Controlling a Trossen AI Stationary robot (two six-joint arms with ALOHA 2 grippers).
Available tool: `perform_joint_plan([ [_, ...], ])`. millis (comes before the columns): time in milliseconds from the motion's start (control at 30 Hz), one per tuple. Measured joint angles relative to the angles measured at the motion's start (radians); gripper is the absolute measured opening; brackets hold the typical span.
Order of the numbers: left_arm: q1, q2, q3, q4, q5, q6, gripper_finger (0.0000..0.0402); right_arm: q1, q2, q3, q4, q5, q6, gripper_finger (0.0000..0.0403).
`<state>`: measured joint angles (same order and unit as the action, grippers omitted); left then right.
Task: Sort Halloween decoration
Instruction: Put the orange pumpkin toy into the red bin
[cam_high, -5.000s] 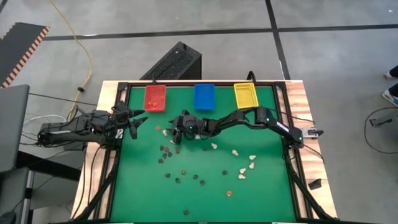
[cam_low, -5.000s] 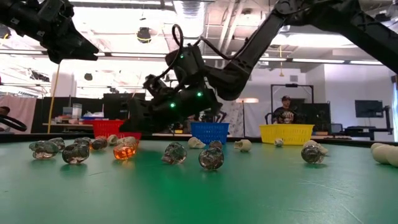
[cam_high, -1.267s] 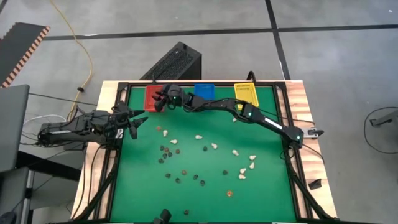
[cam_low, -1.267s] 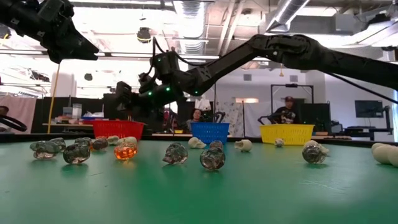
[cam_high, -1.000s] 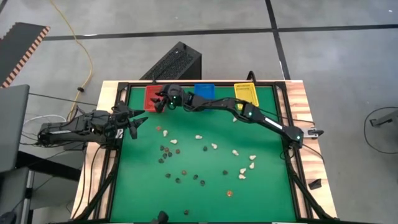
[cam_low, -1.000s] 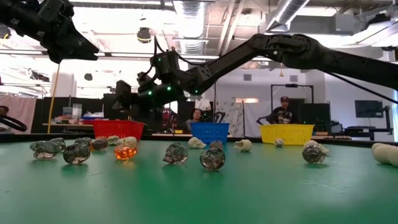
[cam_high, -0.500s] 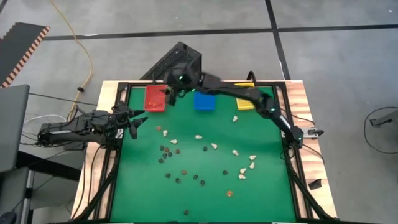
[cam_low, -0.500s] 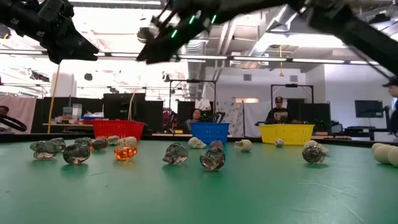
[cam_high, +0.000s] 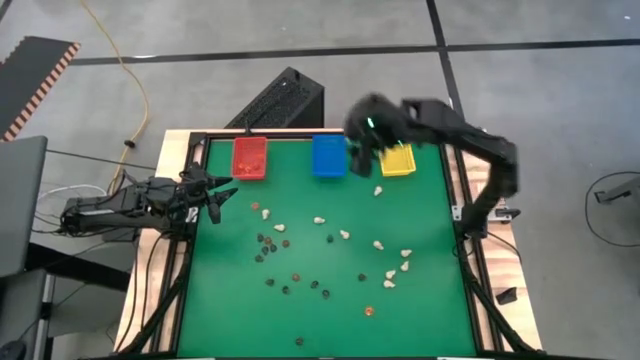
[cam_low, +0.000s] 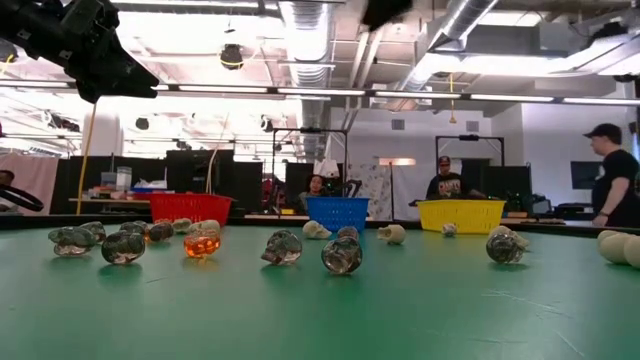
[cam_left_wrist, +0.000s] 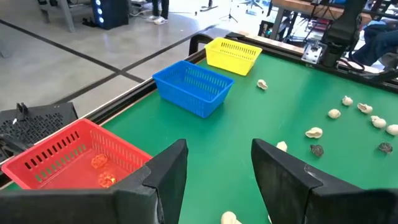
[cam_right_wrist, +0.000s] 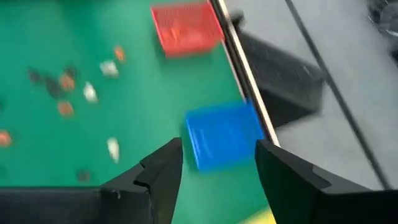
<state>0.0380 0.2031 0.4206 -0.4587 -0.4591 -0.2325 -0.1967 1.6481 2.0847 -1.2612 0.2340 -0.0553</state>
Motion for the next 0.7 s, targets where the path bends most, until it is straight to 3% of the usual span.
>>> perform_joint_plan([
  [167,0.0,0.0,0.0,0.0,0.0,0.0,0.0169,0.17,-0.276,-0.376,0.067,0.06,0.211,0.0228],
  [400,0.0,0.0,0.0,0.0,0.0,0.0,0.0169,0.572,-0.566,-1.017,0.447,0.252,0.627,0.0228],
  [567,0.0,0.0,0.0,0.0,0.0,0.0,0.0169,0.839,-0.581,-1.377,0.987,0.394,0.789,0.0228],
  [700,0.0,0.0,0.0,0.0,0.0,0.0,0.0169,0.961,-0.477,-1.506,1.329,0.466,0.79,0.0228],
])
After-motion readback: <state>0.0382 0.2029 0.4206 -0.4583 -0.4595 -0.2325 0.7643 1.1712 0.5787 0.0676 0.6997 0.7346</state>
